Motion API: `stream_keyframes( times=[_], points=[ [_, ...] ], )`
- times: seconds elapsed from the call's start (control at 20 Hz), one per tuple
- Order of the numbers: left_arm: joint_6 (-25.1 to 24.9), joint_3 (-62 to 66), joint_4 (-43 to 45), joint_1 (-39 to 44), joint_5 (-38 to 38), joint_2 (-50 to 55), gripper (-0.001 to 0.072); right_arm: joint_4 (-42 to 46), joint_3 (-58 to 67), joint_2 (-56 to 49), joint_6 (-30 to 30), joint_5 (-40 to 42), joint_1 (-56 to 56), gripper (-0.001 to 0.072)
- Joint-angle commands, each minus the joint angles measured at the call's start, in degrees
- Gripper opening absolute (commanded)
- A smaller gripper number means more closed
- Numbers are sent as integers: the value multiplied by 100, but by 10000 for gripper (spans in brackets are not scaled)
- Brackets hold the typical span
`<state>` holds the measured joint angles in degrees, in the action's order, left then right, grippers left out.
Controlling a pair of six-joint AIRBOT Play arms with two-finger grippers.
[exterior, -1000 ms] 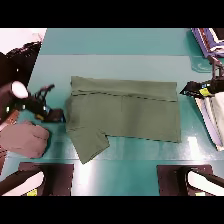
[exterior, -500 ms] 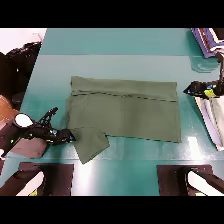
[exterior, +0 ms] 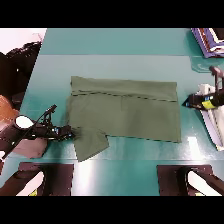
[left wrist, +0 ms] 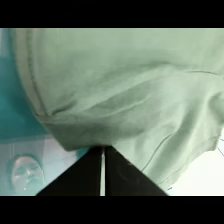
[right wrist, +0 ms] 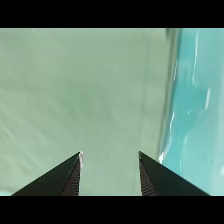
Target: Fold the shirts.
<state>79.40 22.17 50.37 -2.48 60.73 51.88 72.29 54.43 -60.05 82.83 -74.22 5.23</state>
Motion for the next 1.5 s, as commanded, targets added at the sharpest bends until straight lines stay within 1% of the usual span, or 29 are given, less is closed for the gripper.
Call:
stream_keyframes(
  times=[0.0, 0.1, 0.25, 0.3, 0.4, 0.6, 0.65, 0.7, 0.85, 0.9, 0.95, 1.0, 1.05, 1.2, 1.35, 1.4, 1.45],
  points=[
    [-321, -2, -186, 0, 203, -4, 21, 85, -960, 308, 4, -411, 599, 412],
    [-498, -2, -269, 0, 323, -4, 22, 87, -1528, 452, 0, -691, 1283, 413],
    [-595, -2, -282, 0, 328, -4, 21, 68, -2310, 509, -79, -737, 2203, 413],
    [-599, -2, -282, 0, 321, -4, 22, 11, -2507, 511, -166, -695, 2363, 410],
    [-597, -2, -282, 0, 317, -4, 21, -426, -2802, 509, -361, -494, 2535, 409],
    [-597, -2, -282, 0, 319, -4, 22, -1005, -2942, 509, -363, 120, 2533, 400],
    [-599, -2, -282, 0, 319, -4, 22, -1130, -2944, 509, -363, 221, 2533, 347],
    [-599, -2, -282, 0, 319, -4, 22, -1193, -2942, 509, -363, 302, 2533, 328],
    [-599, -2, -280, 0, 319, -4, 21, -1438, -2942, 509, -407, 376, 2531, 324],
    [-608, -2, -278, 0, 319, -4, 21, -1434, -2942, 509, -437, 345, 2511, 259],
    [-636, -2, -275, 0, 330, -4, 21, -1434, -2942, 509, -553, 293, 2435, 145],
    [-634, -2, -273, 0, 341, -7, 20, -1432, -2942, 509, -671, 262, 2312, 67],
    [-629, 4, -256, 0, 389, -44, 19, -1425, -2933, 511, -761, 216, 2153, 17],
    [-527, 243, 129, 0, 844, -168, 18, -1012, -2540, 514, -769, -225, 1661, 16],
    [48, 251, 734, 0, 1281, -1049, 18, -90, -1930, 516, -599, -1075, 1327, 16],
    [280, 249, 994, 0, 1582, -1414, 18, 177, -1792, 560, -562, -1248, 1255, 16],
    [391, 249, 1130, 0, 1974, -1722, 18, 450, -1727, 704, -538, -1349, 1228, 16]
  ],
)
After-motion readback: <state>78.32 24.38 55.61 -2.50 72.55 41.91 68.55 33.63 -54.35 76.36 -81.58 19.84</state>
